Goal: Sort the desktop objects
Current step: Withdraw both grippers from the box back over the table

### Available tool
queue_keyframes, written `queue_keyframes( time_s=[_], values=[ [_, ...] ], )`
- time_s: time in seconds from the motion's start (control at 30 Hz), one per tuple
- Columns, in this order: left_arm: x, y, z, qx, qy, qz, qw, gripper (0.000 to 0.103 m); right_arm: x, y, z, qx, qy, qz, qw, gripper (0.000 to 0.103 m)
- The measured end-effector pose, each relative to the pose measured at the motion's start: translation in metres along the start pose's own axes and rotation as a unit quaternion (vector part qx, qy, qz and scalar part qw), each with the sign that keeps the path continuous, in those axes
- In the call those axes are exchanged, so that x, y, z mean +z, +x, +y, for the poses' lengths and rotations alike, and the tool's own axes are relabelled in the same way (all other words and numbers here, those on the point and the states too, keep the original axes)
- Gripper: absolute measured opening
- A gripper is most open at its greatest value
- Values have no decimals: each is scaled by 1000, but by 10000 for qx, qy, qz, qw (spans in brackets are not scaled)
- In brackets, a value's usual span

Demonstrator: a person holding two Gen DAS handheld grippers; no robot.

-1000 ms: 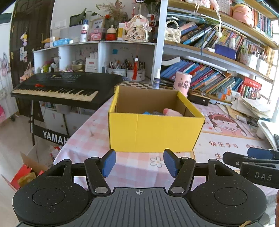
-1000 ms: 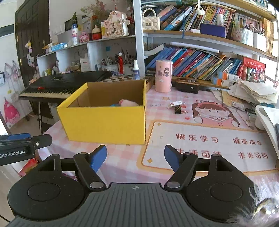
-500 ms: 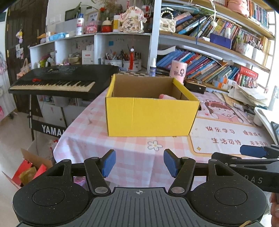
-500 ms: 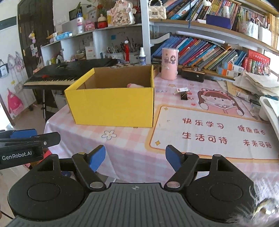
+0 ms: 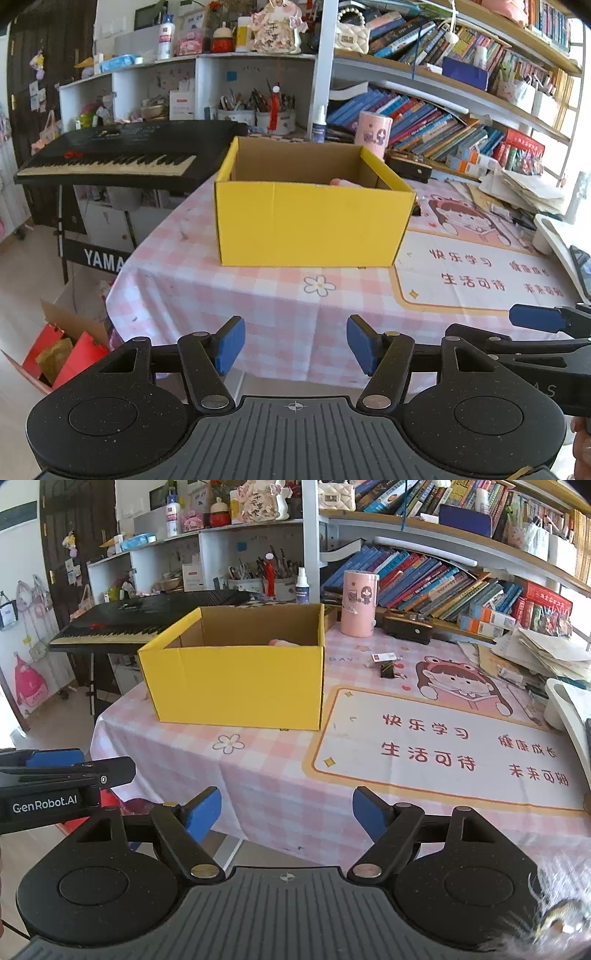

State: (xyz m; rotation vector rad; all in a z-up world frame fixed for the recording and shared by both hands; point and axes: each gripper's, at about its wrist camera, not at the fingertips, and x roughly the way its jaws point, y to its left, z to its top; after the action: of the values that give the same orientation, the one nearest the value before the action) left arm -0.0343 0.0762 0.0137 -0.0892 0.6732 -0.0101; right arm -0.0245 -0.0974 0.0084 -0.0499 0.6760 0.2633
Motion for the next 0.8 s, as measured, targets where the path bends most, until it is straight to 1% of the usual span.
queue_keyframes(
  time_s=[0.17,0.43,0.8],
  values=[
    [-3,2,-4,-68,2,94,9999,62,-5,-1,-4,-70,26,80,9999,78],
    [-4,7,-17,-257,200,160,9993,62,-11,-4,-14,-217,141,149,9996,79],
    [4,24,-43,-582,489,215,9969,62,-13,-5,-43,-536,415,168,9976,79]
  ],
)
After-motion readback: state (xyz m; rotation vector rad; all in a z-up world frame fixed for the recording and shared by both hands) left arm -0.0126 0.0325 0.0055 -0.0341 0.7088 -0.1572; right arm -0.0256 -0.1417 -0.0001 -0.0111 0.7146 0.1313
